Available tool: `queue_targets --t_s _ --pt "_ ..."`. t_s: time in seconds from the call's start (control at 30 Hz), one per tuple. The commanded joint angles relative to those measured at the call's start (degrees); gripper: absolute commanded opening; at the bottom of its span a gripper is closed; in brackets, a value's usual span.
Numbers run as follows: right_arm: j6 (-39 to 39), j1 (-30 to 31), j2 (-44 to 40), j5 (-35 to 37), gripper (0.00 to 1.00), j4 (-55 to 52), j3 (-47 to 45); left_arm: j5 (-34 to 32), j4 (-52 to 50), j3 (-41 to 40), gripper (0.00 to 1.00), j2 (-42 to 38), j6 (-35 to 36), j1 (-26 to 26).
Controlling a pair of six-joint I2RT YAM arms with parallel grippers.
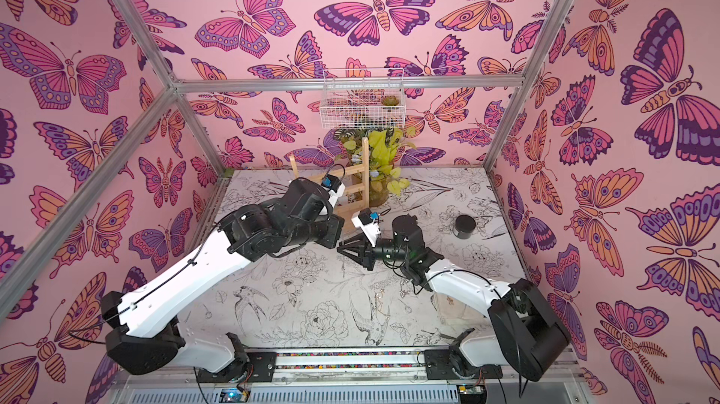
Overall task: Hang the necklace on the jewelry display stand
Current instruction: Adjust the necklace.
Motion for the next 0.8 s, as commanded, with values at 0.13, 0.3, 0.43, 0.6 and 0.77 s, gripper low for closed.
queue_targets --t_s 0.13,0.3,0.43,0.6,0.77 --pt "-0.42 0.38 -0.22 -0.4 0.12 0.8 0.85 -0.31 -1.36 -0.88 0.0 -1.45 0.11 0.57" --pt "-0.26 0.48 -0.54 -0.39 0.06 0.36 0.88 -0.36 -1.26 -1.63 0.0 -1.49 -0.31 0.89" --pt "-0.4 0.78 -1.14 -0.63 0.0 -1.04 1.23 -0.15 -1.08 -2.35 0.0 -1.49 -0.67 1.25" --pt "-0.61 1.25 -2.58 -1.38 0.0 -3.88 1.62 0.2 -1.09 -3.25 0.0 -1.61 -0.85 1.88" --pt "-0.04 1.77 -2.81 -2.31 0.0 -10.9 4.55 1.8 -0.73 -4.23 0.0 -0.85 -1.38 3.06"
